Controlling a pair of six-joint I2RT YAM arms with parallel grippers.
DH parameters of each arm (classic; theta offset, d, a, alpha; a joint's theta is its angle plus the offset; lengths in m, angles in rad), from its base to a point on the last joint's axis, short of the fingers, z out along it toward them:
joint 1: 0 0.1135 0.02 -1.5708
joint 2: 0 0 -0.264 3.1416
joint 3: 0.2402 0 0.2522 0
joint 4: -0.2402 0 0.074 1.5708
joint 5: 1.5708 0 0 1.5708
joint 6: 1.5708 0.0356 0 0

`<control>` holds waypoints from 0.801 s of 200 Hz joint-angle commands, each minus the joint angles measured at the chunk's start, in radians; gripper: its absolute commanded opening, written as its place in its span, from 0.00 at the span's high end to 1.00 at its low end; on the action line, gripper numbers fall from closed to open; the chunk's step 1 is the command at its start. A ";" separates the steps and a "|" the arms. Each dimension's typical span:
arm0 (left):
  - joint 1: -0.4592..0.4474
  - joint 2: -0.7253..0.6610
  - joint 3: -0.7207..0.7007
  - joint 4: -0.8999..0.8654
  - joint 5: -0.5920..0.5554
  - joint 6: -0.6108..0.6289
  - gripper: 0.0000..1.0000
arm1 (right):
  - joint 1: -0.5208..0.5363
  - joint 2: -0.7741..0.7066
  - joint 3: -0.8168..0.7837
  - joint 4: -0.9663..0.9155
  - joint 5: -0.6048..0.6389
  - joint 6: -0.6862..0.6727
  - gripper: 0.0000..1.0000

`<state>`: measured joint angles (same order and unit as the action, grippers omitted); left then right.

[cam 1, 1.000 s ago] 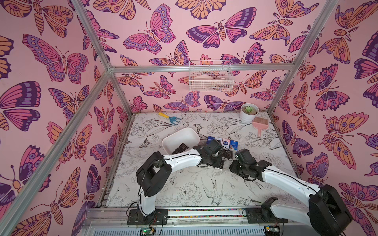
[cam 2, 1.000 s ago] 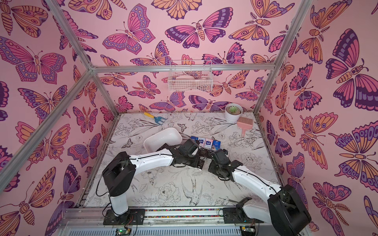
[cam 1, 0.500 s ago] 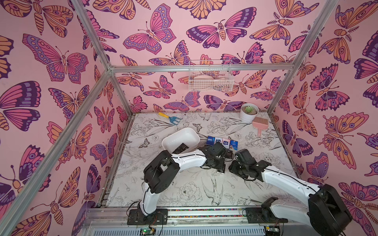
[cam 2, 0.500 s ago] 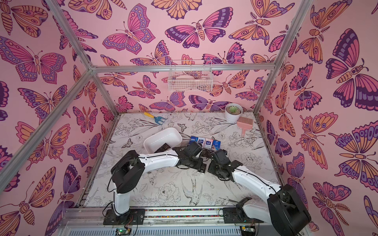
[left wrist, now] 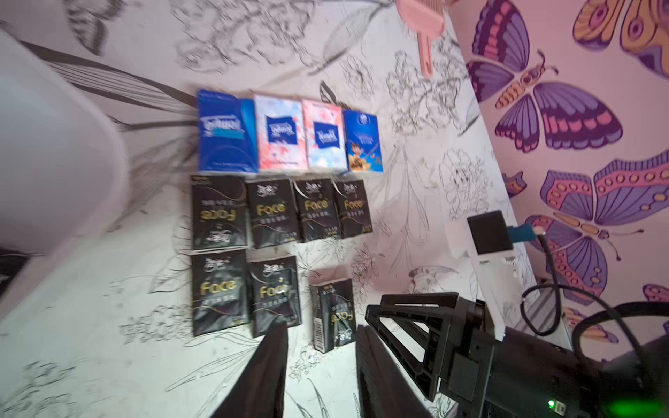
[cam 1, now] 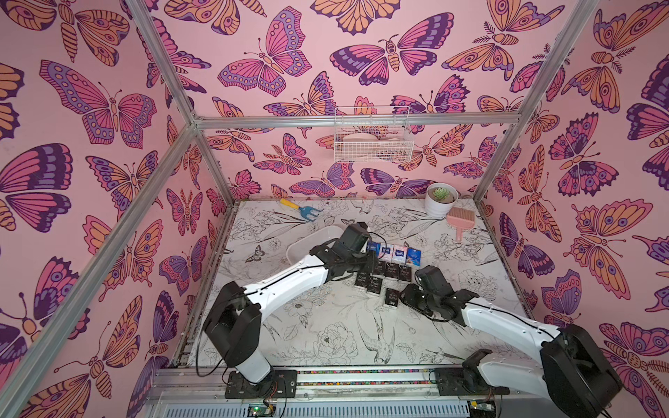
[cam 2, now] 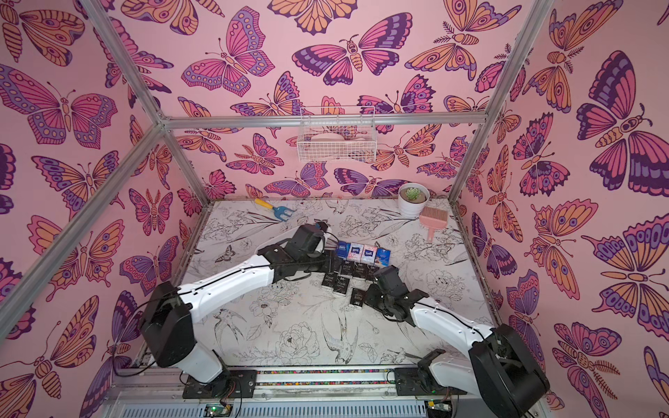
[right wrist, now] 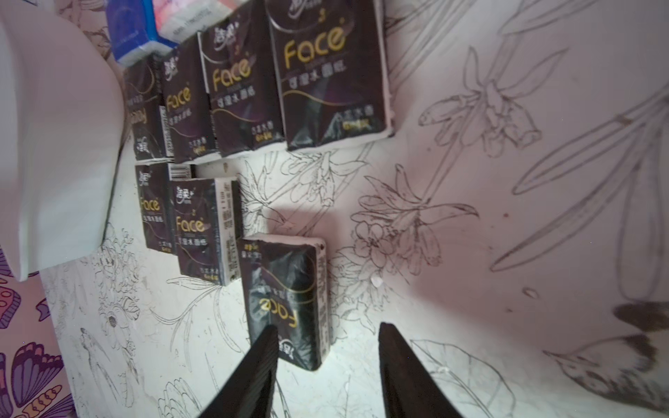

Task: Take the pocket tissues out of the storage box
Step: Move the pocket tissues to the center of the board.

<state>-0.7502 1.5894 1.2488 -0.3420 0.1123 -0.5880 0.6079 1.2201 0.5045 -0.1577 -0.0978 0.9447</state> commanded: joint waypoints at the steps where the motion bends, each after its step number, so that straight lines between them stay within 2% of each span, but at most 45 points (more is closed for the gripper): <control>1: 0.049 -0.052 -0.081 -0.031 -0.023 0.004 0.63 | -0.007 0.047 0.017 0.062 -0.044 -0.006 0.52; 63: 0.149 -0.190 -0.206 -0.032 -0.042 0.000 0.62 | -0.005 0.126 0.020 0.100 -0.069 -0.002 0.65; 110: 0.179 -0.213 -0.242 -0.033 -0.040 -0.002 0.62 | -0.006 0.136 0.001 0.140 -0.044 0.045 0.84; 160: 0.214 -0.246 -0.277 -0.039 -0.040 -0.004 0.62 | -0.005 0.119 -0.012 0.174 -0.001 0.086 0.93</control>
<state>-0.5549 1.3766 0.9924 -0.3691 0.0818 -0.5888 0.6083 1.3483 0.5030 -0.0025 -0.1417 0.9989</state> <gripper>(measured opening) 0.381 0.079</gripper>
